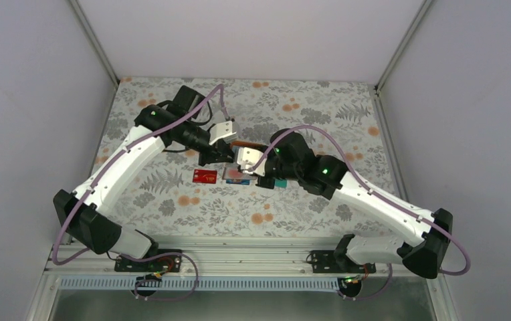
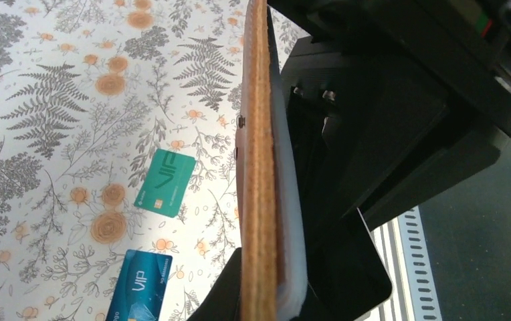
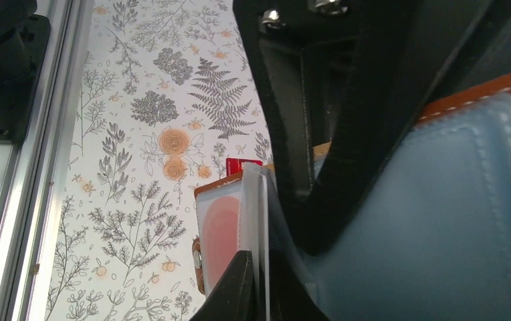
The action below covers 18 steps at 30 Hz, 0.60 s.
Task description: Take the credit cards out of the card holder
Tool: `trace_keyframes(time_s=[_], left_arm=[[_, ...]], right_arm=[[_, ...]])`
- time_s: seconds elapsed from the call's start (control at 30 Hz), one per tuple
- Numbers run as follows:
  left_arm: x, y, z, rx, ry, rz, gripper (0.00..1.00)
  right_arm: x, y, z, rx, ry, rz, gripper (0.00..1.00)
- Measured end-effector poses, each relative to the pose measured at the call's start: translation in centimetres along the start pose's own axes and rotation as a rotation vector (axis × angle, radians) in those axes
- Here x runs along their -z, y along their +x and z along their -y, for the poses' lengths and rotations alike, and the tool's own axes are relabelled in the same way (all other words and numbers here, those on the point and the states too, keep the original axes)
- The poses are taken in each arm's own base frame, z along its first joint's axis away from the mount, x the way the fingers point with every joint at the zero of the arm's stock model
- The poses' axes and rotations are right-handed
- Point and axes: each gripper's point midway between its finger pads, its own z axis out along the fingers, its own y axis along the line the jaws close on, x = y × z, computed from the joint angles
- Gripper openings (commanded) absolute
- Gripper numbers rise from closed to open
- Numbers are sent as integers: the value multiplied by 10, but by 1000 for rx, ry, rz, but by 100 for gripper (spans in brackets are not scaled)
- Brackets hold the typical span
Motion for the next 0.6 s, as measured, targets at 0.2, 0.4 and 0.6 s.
trace_keyframes(time_s=[0.2, 0.4, 0.6], left_arm=[[-5, 4, -3, 2, 0, -1, 2], [-12, 13, -5, 13, 9, -9, 2], [-18, 20, -7, 19, 12, -14, 2]], right_arm=[[0, 4, 2, -32, -16, 5, 4], [-2, 10, -1, -53, -35, 0, 4], [-1, 13, 2, -67, -37, 1, 5]])
